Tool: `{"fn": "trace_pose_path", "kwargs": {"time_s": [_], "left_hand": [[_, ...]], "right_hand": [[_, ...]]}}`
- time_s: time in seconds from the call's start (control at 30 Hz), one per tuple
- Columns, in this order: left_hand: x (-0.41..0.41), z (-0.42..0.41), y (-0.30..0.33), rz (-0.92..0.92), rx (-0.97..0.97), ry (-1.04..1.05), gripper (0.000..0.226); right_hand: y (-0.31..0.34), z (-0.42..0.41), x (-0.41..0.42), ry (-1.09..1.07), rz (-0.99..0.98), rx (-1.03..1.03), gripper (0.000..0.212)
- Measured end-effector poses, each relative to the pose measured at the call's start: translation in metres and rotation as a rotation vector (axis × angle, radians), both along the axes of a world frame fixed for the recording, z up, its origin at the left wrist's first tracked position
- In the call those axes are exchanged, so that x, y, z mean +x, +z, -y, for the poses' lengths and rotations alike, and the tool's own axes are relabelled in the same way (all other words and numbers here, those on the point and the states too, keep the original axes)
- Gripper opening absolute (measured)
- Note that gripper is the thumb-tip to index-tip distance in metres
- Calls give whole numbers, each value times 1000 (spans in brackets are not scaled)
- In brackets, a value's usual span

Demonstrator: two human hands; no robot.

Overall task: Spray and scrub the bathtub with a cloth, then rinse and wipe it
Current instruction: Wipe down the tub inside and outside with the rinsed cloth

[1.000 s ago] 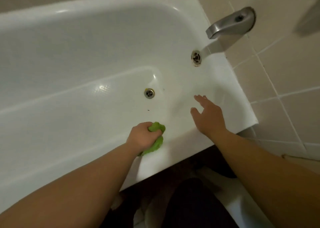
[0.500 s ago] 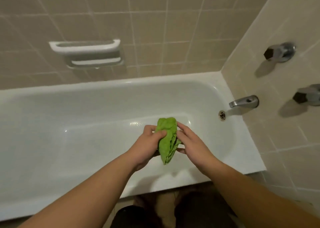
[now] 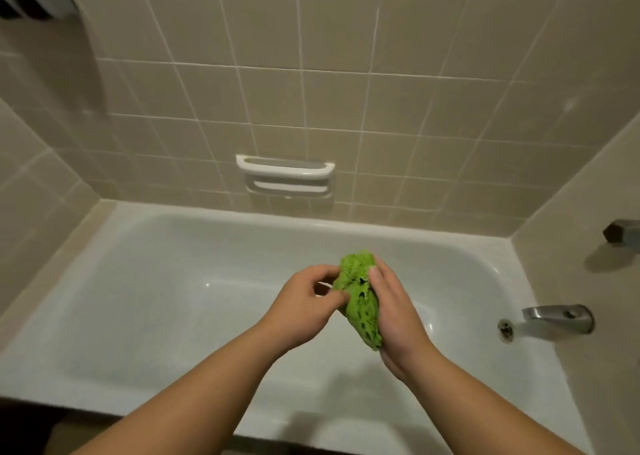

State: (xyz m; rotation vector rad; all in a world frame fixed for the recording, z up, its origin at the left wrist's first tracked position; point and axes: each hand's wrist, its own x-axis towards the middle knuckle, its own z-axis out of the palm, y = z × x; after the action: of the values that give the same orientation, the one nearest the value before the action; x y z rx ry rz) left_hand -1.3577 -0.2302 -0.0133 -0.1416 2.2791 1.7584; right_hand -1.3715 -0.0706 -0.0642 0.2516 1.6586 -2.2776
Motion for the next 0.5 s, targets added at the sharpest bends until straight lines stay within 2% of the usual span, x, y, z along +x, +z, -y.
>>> {"fn": "trace_pose_path", "kwargs": {"time_s": [0.1, 0.2, 0.27, 0.43, 0.5], "left_hand": [[10, 17, -8, -16, 67, 136, 35], [23, 41, -17, -46, 99, 191, 27], [31, 63, -24, -65, 60, 177, 25], [49, 154, -33, -60, 4, 100, 31], [62, 202, -39, -29, -23, 100, 27]], "right_hand": [[6, 14, 0, 46, -24, 66, 44], [13, 40, 8, 65, -65, 131, 49], [14, 63, 14, 96, -33, 112, 56], [13, 134, 30, 84, 26, 88, 49], [10, 169, 38, 64, 50, 101, 48]]}}
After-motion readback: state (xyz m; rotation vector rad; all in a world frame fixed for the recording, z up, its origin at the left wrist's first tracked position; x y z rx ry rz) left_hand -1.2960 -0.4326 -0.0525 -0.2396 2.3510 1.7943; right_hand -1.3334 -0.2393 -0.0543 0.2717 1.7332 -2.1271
